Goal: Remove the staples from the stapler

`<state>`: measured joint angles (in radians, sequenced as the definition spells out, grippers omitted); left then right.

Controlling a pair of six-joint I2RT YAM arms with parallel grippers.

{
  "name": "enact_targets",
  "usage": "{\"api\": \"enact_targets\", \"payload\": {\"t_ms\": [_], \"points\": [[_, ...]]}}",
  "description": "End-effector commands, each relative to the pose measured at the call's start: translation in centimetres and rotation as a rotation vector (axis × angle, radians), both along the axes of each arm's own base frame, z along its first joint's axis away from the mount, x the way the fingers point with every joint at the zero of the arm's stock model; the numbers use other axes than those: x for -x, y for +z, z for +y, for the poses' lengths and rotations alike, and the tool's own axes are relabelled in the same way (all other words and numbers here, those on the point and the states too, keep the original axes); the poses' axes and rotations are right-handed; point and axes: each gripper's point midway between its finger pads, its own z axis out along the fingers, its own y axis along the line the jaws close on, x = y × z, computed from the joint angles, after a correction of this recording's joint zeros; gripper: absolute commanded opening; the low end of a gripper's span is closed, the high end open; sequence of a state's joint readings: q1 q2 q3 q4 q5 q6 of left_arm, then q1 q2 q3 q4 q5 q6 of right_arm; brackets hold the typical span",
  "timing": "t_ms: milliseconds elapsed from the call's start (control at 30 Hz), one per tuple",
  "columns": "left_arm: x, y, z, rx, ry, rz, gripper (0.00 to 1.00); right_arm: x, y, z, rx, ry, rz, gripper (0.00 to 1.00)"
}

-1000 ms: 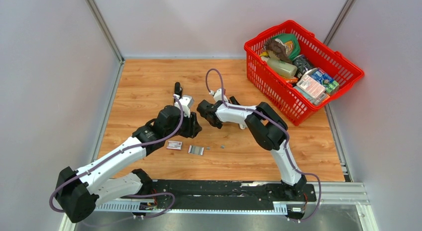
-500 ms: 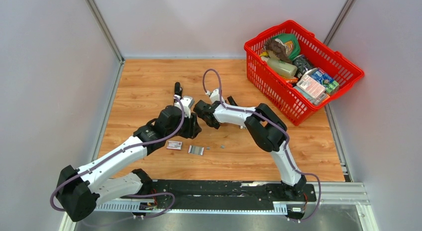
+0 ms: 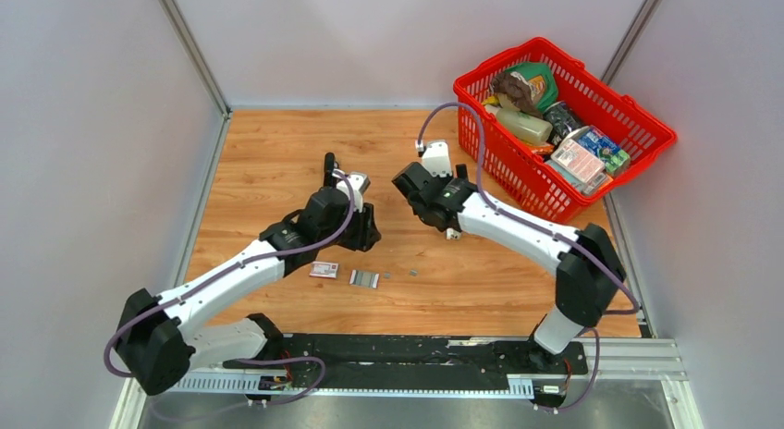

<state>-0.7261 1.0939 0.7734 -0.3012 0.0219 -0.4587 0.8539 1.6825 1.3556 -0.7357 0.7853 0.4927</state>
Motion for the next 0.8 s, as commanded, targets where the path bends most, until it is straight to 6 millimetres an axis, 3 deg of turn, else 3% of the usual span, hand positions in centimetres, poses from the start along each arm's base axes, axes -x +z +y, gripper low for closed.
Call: {"api": "enact_targets", "payload": {"t_ms": [0, 100, 133, 167, 300, 433, 500, 533, 567, 600, 633, 667, 767], "points": [[-1.6, 0.3, -2.1, 0.009, -0.024, 0.005, 0.52, 1.7, 1.7, -1.2, -0.074, 0.002, -0.016, 0.85], [-2.7, 0.5, -4.0, 0.022, -0.055, 0.021, 0.52, 3.1, 2.6, -2.3, -0.113, 0.01, -0.015, 0.86], [-3.1, -0.6, -4.3, 0.004, -0.055, 0.046, 0.53, 3.7, 2.7, -2.7, -0.129, 0.013, -0.017, 0.87], [-3.7, 0.2, -5.0, 0.02, -0.058, 0.036, 0.54, 4.2, 2.8, -3.1, -0.145, 0.015, -0.018, 0.87], [-5.7, 0.2, -7.4, 0.038, -0.059, 0.062, 0.56, 6.5, 3.2, -5.0, -0.212, 0.017, -0.034, 0.89], [-7.5, -0.9, -10.4, 0.07, -0.074, 0.121, 0.57, 8.2, 3.4, -5.8, -0.284, 0.038, -0.036, 0.91], [-8.2, -3.0, -12.0, 0.069, -0.082, 0.176, 0.57, 9.0, 3.1, -6.1, -0.308, 0.052, -0.03, 0.91], [-8.7, -2.6, -12.8, 0.086, -0.087, 0.168, 0.58, 9.3, 3.1, -6.3, -0.317, 0.058, -0.032, 0.91], [-8.9, -4.2, -13.2, 0.071, -0.082, 0.203, 0.58, 9.6, 3.0, -6.5, -0.324, 0.061, -0.033, 0.91], [-9.5, -3.7, -13.9, 0.085, -0.081, 0.196, 0.58, 9.9, 2.9, -6.7, -0.33, 0.063, -0.033, 0.91], [-9.8, -5.3, -14.3, 0.076, -0.066, 0.227, 0.58, 10.2, 2.9, -7.0, -0.335, 0.065, -0.032, 0.91], [-10.4, -5.2, -14.8, 0.091, -0.059, 0.224, 0.58, 10.4, 2.8, -7.1, -0.342, 0.068, -0.03, 0.91], [-11.0, -7.4, -16.2, 0.104, -0.045, 0.281, 0.59, 11.1, 2.8, -7.3, -0.373, 0.086, -0.041, 0.91]]}}
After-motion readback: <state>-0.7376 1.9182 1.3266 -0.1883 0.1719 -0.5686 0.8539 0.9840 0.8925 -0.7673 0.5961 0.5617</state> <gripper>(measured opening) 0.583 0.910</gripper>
